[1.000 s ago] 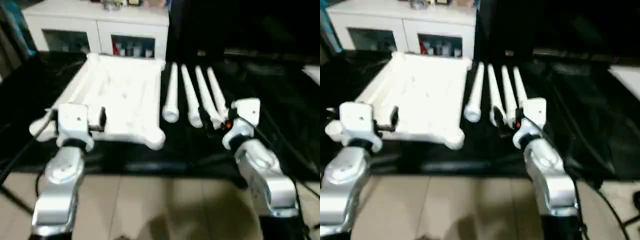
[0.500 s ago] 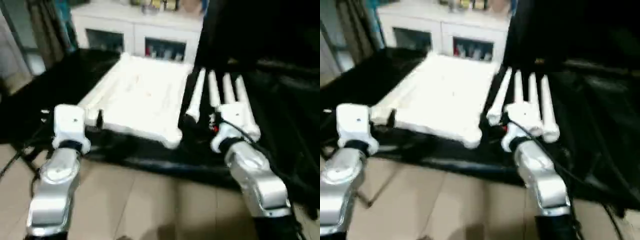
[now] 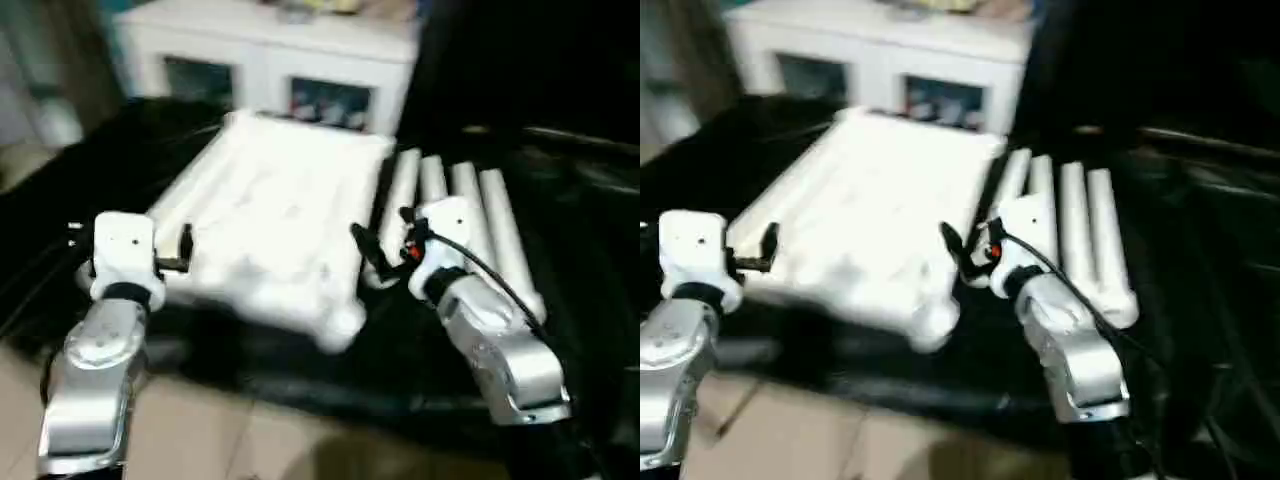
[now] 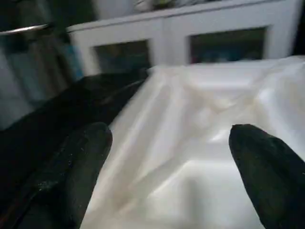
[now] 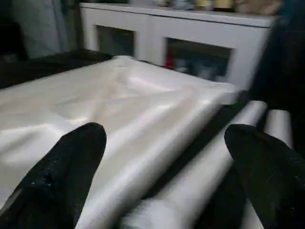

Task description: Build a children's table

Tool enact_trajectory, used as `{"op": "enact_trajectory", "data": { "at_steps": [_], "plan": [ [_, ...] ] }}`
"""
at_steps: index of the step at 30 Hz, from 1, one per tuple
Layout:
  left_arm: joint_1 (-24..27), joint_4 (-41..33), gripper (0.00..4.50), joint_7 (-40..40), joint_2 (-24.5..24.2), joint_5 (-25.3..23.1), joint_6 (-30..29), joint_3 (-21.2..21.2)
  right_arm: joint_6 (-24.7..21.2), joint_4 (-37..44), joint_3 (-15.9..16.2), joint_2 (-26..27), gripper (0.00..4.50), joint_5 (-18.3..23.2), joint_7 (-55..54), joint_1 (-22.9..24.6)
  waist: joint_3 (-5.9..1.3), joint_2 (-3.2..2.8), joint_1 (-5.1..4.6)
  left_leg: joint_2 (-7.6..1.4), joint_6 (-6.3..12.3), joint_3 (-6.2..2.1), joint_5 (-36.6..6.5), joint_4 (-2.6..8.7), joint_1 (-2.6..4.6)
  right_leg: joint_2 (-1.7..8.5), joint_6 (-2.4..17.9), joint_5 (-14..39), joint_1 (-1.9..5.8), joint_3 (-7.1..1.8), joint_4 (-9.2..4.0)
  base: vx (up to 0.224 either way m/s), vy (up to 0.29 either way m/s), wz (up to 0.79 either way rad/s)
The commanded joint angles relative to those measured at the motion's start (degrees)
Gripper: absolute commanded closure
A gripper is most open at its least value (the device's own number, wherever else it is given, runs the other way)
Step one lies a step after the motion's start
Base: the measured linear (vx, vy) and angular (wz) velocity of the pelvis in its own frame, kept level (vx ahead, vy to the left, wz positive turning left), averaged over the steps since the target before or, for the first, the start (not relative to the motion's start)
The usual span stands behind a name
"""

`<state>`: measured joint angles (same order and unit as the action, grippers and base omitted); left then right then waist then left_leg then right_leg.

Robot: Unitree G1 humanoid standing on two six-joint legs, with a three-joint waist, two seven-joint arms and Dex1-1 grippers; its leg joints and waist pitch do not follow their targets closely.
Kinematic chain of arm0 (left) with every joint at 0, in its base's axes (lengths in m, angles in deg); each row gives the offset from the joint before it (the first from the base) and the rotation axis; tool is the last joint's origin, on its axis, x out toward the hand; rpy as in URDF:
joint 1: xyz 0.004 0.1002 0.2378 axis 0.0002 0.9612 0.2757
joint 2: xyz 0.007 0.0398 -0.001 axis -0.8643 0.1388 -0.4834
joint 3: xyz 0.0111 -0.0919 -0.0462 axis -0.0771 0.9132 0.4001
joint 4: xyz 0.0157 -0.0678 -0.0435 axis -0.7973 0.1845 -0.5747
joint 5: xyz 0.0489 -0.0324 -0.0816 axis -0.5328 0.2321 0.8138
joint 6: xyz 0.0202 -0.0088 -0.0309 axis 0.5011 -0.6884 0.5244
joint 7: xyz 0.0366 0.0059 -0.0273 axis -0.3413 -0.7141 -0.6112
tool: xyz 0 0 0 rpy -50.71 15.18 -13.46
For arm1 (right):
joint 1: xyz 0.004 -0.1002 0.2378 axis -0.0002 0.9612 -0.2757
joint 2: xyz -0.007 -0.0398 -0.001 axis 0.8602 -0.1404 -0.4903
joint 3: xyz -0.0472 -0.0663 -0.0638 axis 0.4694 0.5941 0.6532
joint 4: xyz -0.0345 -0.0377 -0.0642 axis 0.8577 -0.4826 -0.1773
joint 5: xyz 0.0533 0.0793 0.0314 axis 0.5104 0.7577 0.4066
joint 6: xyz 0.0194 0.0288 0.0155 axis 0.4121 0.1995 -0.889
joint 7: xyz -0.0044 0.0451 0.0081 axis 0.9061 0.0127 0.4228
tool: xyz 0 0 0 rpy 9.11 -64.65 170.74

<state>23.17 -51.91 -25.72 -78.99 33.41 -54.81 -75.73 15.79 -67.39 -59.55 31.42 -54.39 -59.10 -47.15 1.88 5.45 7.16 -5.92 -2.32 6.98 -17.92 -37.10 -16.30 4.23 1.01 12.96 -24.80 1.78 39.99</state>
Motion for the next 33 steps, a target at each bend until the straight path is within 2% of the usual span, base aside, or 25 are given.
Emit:
{"op": "enact_trajectory", "data": {
  "at_steps": [1, 2, 3, 4, 5, 6, 7, 8, 9, 10, 11, 12, 13, 14, 15, 16, 17, 19, 20, 22, 23, 24, 25, 29, 33],
  "plan": [
    [0.11, -0.45, 0.00, 1.72, -0.20, 1.19, -0.26, -1.06, -0.41, 0.37, -0.89, -0.22, 0.07, -0.26, -0.17, 0.01, -1.94, -0.93, 2.72, 1.62, 9.93, 0.44, -7.70, -3.80, -1.56, 8.74, 1.62, 35.84, 7.78, -10.69, -12.62, 0.203, -0.114, 0.02],
    [0.11, -0.45, 0.00, 1.72, -0.20, 1.19, -0.26, -1.06, -0.41, 0.37, -0.89, -0.22, 0.07, -0.26, -0.17, 0.01, -1.93, -0.62, 3.12, 0.75, 7.43, -1.35, -4.20, -5.50, -3.94, 9.79, 5.26, 40.13, 10.37, -11.34, -11.90, 0.203, -0.114, 0.02],
    [0.15, -0.49, 0.00, 2.22, -0.50, 1.29, -0.19, -1.20, -0.66, 0.66, -0.98, -0.17, 0.07, -0.19, -0.08, 0.04, -1.84, -1.15, 3.34, 0.08, 3.45, -2.58, 0.93, -6.46, -5.77, 8.83, 7.58, 38.46, 11.32, -10.19, -11.04, 0.193, -0.059, -0.08],
    [0.24, -0.40, 0.00, 3.62, -1.09, 1.85, 0.24, -1.22, -0.86, 1.49, -0.82, -0.40, 0.07, 0.10, 0.40, 0.28, -1.79, -1.68, 3.46, -0.24, 2.58, -3.09, 2.11, -6.34, -6.41, 8.64, 9.35, 34.92, 11.57, -9.98, -10.76, 0.179, -0.012, 0.00],
    [0.22, -0.26, 0.00, 4.45, -1.33, 2.30, 0.52, -1.19, -0.80, 1.92, -0.65, -0.75, 0.07, 0.34, 0.85, 0.41, -1.32, -3.42, 3.59, -2.19, 1.92, -3.68, 5.52, -4.26, -6.66, 8.46, 15.37, 27.15, 11.18, -7.74, -11.88, 0.179, -0.012, 0.00],
    [0.47, -0.23, 0.00, 5.35, -1.45, 2.96, 1.36, -1.06, -0.55, 2.33, -0.38, -1.02, 0.07, 0.54, 1.36, 0.78, -1.07, -4.13, 3.54, -2.81, 2.10, -3.49, 7.01, -2.23, -6.41, 7.05, 15.48, 26.81, 10.57, -6.14, -12.15, 0.177, 0.033, 0.03],
    [1.41, -0.34, 0.00, 9.02, -2.39, 5.31, 2.68, -0.89, -0.33, 3.23, 0.25, -1.98, 0.07, 1.79, 3.93, 1.72, -1.36, -6.18, 3.71, -3.96, 2.94, -2.63, 8.25, 3.09, -4.77, 3.94, 12.74, 25.03, 10.04, -2.76, -11.91, 0.177, 0.087, 0.06],
    [1.44, -0.33, 0.00, 9.09, -2.42, 5.36, 2.70, -0.88, -0.32, 3.25, 0.27, -1.99, 0.07, 1.81, 3.98, 1.75, -2.09, -9.19, 3.66, -5.90, 2.52, -4.31, 4.26, 6.17, -2.36, 0.84, 8.79, 20.02, 7.96, -0.46, -9.26, 0.177, 0.087, 0.06],
    [2.18, 0.28, 0.00, 11.65, -3.59, 6.31, 3.49, -0.97, 0.25, 3.78, 0.94, -2.80, 0.07, 2.63, 6.38, 2.56, -3.55, -9.93, 0.25, -10.73, 7.44, -9.62, 3.82, 7.38, 2.67, -1.55, 4.67, 10.33, 2.80, 1.74, 0.09, 0.208, 0.111, 0.02],
    [2.72, 1.24, 0.00, 15.18, -5.09, 7.66, 4.05, -1.26, 0.99, 4.17, 1.82, -4.27, 0.07, 2.86, 9.08, 3.12, -4.24, -9.10, 0.46, -10.43, 11.74, -9.54, 18.97, 4.04, 4.00, -0.72, 0.05, 4.29, -0.47, 1.13, 1.77, 0.198, 0.104, 0.04],
    [3.43, 2.79, 0.00, 20.76, -7.91, 9.22, 5.22, -2.35, 0.18, 4.77, 2.87, -7.09, 0.07, 3.40, 13.33, 3.39, -4.57, -8.88, 1.15, -9.14, 13.15, -8.28, 50.08, 1.31, 2.27, -0.08, -5.10, -4.64, -1.17, 0.04, 1.22, 0.198, 0.104, 0.04],
    [3.68, 2.68, 0.00, 23.94, -9.76, 10.09, 4.37, -3.24, -1.07, 5.49, 2.96, -8.54, 0.07, 4.16, 15.17, 3.17, -4.77, -8.46, 1.61, -7.77, 11.34, -7.18, 65.64, 0.19, 1.31, -0.12, -6.48, -10.39, -0.91, -0.44, -0.10, 0.093, 0.095, 0.08],
    [3.85, 2.36, 0.00, 28.96, -12.51, 11.99, 2.72, -4.25, -3.06, 6.45, 2.68, -10.28, 0.07, 5.63, 17.64, 2.58, -5.35, -5.99, 1.39, -4.51, 7.31, -5.43, 74.87, -1.88, 1.74, 0.45, -5.48, -19.62, -1.65, -1.89, -3.72, -0.062, 0.070, -0.02],
    [3.68, 2.12, 0.00, 31.50, -13.54, 13.54, 1.72, -4.25, -3.90, 6.67, 2.20, -10.72, 0.07, 6.57, 18.48, 2.02, -4.90, -4.65, 0.89, -2.39, 5.85, -4.36, 67.59, -1.95, 0.47, 1.01, -3.95, -23.74, -0.95, -2.71, -4.41, -0.062, 0.070, -0.02],
    [3.60, 1.80, 0.00, 34.03, -14.41, 15.33, 0.78, -4.12, -4.60, 6.86, 1.62, -11.03, 0.07, 7.57, 19.22, 1.57, -3.90, -3.45, 1.06, 0.28, 4.29, -1.81, 42.97, -0.37, -4.45, 2.71, -0.59, -32.53, 2.98, -4.01, -4.28, -0.070, 0.007, 0.06],
    [3.13, 2.23, 0.00, 35.86, -15.37, 16.23, 0.06, -3.88, -4.89, 6.90, 1.17, -11.46, 0.07, 8.15, 19.82, 1.10, -3.89, -4.49, 1.96, -1.48, 3.39, -1.81, 24.20, 1.01, -5.04, 4.74, 3.57, -31.76, 3.67, -4.77, -4.96, 0.000, 0.000, 0.00],
    [1.75, 4.36, 0.00, 39.05, -17.58, 16.15, 0.97, -4.27, -5.05, 6.84, 0.94, -12.47, 0.07, 8.60, 21.22, 0.15, -3.44, -5.21, 0.89, -2.35, 1.89, -2.31, 12.70, 3.07, -5.68, 4.16, 6.70, -22.04, 4.68, -3.88, -5.38, 0.000, 0.000, 0.00],
    [-0.38, 7.34, 0.00, 42.36, -19.92, 15.33, 2.58, -5.22, -5.06, 6.63, 0.80, -14.14, 0.07, 9.23, 23.41, -0.98, -2.84, -5.88, -0.14, -3.53, -0.36, -2.21, -0.21, 4.63, -4.72, 3.14, 9.14, -1.90, 4.22, -3.23, -6.52, -0.075, -0.063, 0.03],
    [-1.45, 8.83, 0.00, 43.81, -20.77, 14.93, 3.46, -5.74, -5.01, 6.45, 0.78, -14.96, 0.07, 9.63, 24.58, -1.45, -2.72, -6.29, -0.28, -3.90, -0.43, -2.27, -2.51, 4.87, -4.42, 3.25, 9.80, 1.15, 4.02, -3.22, -6.68, -0.069, -0.065, 0.03],
    [-6.65, 15.18, 0.00, 49.56, -23.81, 12.77, 9.27, -8.80, -4.49, 6.01, 2.30, -20.41, 0.07, 9.82, 31.12, -3.22, -0.98, -5.95, -1.11, -4.78, -0.90, -1.69, -17.90, 6.02, -3.18, 3.19, 7.78, 22.25, 3.04, -3.04, -8.86, -0.080, -0.057, 0.12],
    [-7.94, 16.41, 0.00, 51.50, -24.42, 12.82, 9.91, -9.44, -4.16, 6.08, 3.29, -21.91, 0.07, 9.07, 32.75, -3.63, -0.59, -5.88, -0.90, -4.99, -1.70, -1.56, -20.84, 6.23, -2.29, 3.69, 5.33, 31.13, 2.70, -3.10, -9.97, -0.093, -0.054, 0.11],
    [-9.31, 18.23, 0.00, 53.21, -24.90, 12.24, 11.45, -10.19, -4.13, 6.10, 4.16, -23.20, 0.07, 8.72, 34.70, -4.03, -0.50, -6.35, -0.88, -5.04, -2.09, -1.54, -21.21, 6.25, -1.93, 3.98, 4.59, 33.74, 2.59, -3.17, -10.31, -0.085, -0.044, 0.07],
    [-10.22, 19.26, 0.17, 54.33, -25.16, 11.97, 12.19, -10.72, -4.26, 6.12, 4.44, -24.01, 0.02, 8.69, 36.09, -4.24, -0.44, -6.04, -1.15, -4.97, -2.00, -1.40, -20.22, 6.47, -1.89, 4.19, 2.88, 37.36, 3.01, -3.08, -11.27, -0.062, -0.029, 0.02],
    [-14.46, 26.34, 0.46, 60.43, -27.63, 7.88, 18.10, -15.87, -4.06, 6.71, 5.96, -27.07, 0.00, 8.18, 39.82, -4.84, -1.17, -5.94, -1.03, -5.54, -1.16, -1.36, -11.76, 7.39, -2.65, 4.34, 3.68, 30.39, 4.02, -3.17, -10.66, -0.015, -0.007, 0.00],
    [-16.79, 30.88, 0.66, 64.41, -28.79, 5.99, 21.50, -18.69, -4.43, 7.51, 6.91, -28.77, 0.00, 8.76, 41.01, -4.88, -1.39, -6.23, -1.24, -5.64, -1.22, -1.18, -12.65, 7.60, -2.85, 4.16, 5.79, 25.93, 4.14, -3.15, -10.01, 0.000, 0.000, 0.00]
  ]
}}
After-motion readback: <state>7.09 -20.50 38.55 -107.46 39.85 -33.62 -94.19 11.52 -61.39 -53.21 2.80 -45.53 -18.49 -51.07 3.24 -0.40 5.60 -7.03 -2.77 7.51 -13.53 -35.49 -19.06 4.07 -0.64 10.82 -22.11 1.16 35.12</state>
